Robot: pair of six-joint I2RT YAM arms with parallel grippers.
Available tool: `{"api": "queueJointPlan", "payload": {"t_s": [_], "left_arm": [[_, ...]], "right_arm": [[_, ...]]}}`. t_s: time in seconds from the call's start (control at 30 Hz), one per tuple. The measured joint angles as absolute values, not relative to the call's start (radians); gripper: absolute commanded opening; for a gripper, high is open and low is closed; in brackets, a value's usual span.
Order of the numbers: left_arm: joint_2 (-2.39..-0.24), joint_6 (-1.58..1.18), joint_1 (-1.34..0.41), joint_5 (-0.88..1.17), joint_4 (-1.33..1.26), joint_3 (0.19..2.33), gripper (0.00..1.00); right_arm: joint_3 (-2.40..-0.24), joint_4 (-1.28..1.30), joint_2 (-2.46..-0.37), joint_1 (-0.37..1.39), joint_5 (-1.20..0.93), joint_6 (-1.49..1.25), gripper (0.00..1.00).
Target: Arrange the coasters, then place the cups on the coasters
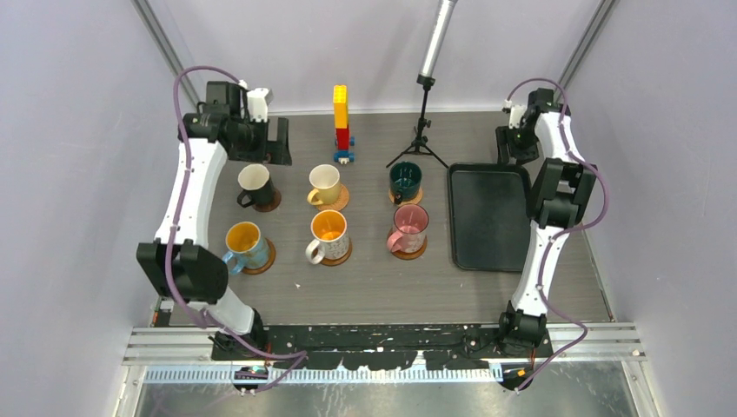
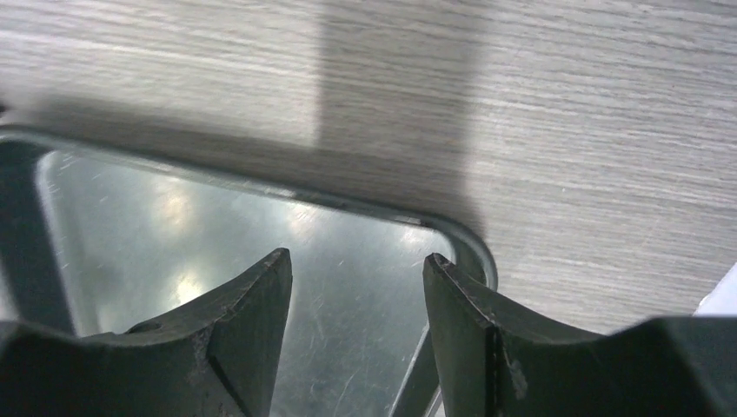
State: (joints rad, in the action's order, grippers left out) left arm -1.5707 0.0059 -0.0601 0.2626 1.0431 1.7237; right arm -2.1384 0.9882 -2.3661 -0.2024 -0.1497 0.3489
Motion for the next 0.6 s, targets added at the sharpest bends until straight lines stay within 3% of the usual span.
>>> {"api": "queueJointPlan", "payload": {"t_s": [0.37, 0.6], "left_arm": [[-1.898, 0.138, 0.13, 0.194, 1.221, 2.109, 1.0], [-1.913, 0.166, 0.151, 0.184, 1.235, 2.119, 1.0]], "right_arm": [[-2.093, 1.056, -2.024, -0.203, -0.318, 0.314, 0.63], [-1.948, 1.077, -1.807, -0.203, -0.373, 0.288, 0.63]]}}
